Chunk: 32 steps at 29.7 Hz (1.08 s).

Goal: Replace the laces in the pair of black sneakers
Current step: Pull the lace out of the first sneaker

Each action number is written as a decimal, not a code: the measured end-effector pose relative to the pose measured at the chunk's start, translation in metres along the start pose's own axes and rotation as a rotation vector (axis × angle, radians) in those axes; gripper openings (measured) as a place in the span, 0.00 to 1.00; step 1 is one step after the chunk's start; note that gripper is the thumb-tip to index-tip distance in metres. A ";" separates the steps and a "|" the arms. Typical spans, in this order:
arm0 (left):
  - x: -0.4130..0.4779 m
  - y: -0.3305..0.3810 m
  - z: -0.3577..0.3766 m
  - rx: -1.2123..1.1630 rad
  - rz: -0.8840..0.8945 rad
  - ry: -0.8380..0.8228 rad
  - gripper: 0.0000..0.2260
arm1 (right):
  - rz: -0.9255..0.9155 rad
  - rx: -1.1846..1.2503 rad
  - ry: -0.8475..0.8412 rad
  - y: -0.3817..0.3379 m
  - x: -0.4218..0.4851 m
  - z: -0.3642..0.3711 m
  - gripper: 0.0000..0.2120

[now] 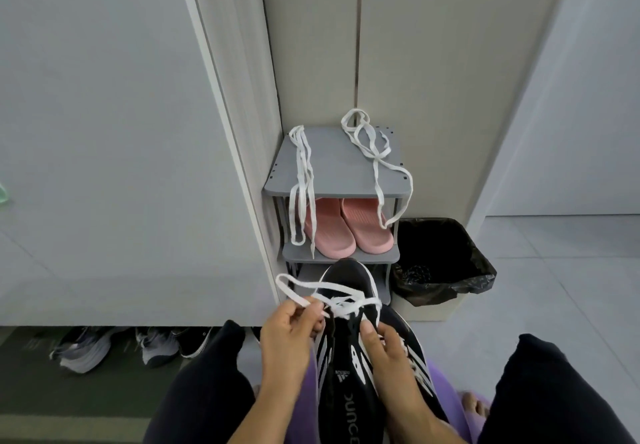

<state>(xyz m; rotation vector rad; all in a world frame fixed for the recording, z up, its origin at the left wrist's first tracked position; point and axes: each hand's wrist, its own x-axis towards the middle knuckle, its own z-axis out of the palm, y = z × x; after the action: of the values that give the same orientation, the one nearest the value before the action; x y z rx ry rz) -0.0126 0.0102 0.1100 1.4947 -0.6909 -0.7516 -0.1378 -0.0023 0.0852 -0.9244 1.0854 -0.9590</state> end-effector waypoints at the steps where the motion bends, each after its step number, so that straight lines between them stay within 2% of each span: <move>1: 0.007 0.004 -0.007 -0.118 -0.033 0.091 0.05 | 0.013 0.005 0.014 0.000 0.001 -0.002 0.10; 3: 0.024 0.010 -0.028 -0.405 -0.076 0.279 0.06 | 0.041 0.006 0.025 -0.001 0.002 -0.007 0.09; 5: 0.035 0.012 -0.041 -0.566 -0.108 0.282 0.07 | 0.051 -0.019 0.025 0.001 0.002 -0.010 0.08; 6: 0.034 0.010 -0.041 -0.498 -0.152 0.216 0.07 | 0.048 -0.031 0.026 0.001 0.003 -0.009 0.08; 9: 0.008 -0.006 -0.017 -0.081 -0.277 -0.093 0.06 | 0.028 -0.026 0.023 -0.002 0.002 -0.006 0.09; 11: -0.006 -0.011 -0.005 -0.011 -0.294 -0.182 0.05 | 0.027 -0.005 0.007 -0.002 0.001 -0.005 0.07; 16: -0.008 -0.018 -0.002 0.214 -0.040 -0.240 0.05 | 0.023 -0.017 -0.009 -0.002 -0.002 -0.003 0.04; 17: -0.006 -0.016 -0.003 0.181 -0.061 -0.224 0.04 | 0.026 -0.015 -0.001 -0.004 0.000 -0.004 0.05; 20: 0.007 -0.006 -0.014 -0.167 -0.205 -0.083 0.06 | 0.039 -0.034 0.055 -0.006 0.004 -0.009 0.11; 22: 0.020 -0.003 -0.024 -0.277 -0.211 0.004 0.08 | 0.048 -0.025 0.077 -0.008 0.006 -0.012 0.14; 24: 0.021 -0.001 -0.024 -0.157 -0.192 0.000 0.08 | 0.056 -0.023 0.070 -0.009 0.005 -0.013 0.14; 27: 0.007 -0.011 -0.010 0.153 -0.094 0.021 0.30 | 0.038 -0.006 0.039 -0.010 0.002 -0.011 0.11; 28: 0.000 -0.012 -0.006 0.255 0.007 0.049 0.30 | 0.031 -0.007 0.033 -0.009 0.002 -0.010 0.11; 30: -0.010 -0.017 0.002 0.386 0.202 0.002 0.21 | 0.020 -0.012 0.016 -0.009 0.001 -0.008 0.10; 32: -0.015 -0.023 0.007 0.366 0.184 -0.085 0.15 | 0.017 -0.007 0.001 -0.007 0.000 -0.005 0.07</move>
<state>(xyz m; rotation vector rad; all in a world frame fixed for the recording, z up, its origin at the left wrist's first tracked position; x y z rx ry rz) -0.0276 0.0190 0.0881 1.7057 -1.0581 -0.5695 -0.1440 -0.0052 0.0905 -0.9195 1.0968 -0.9426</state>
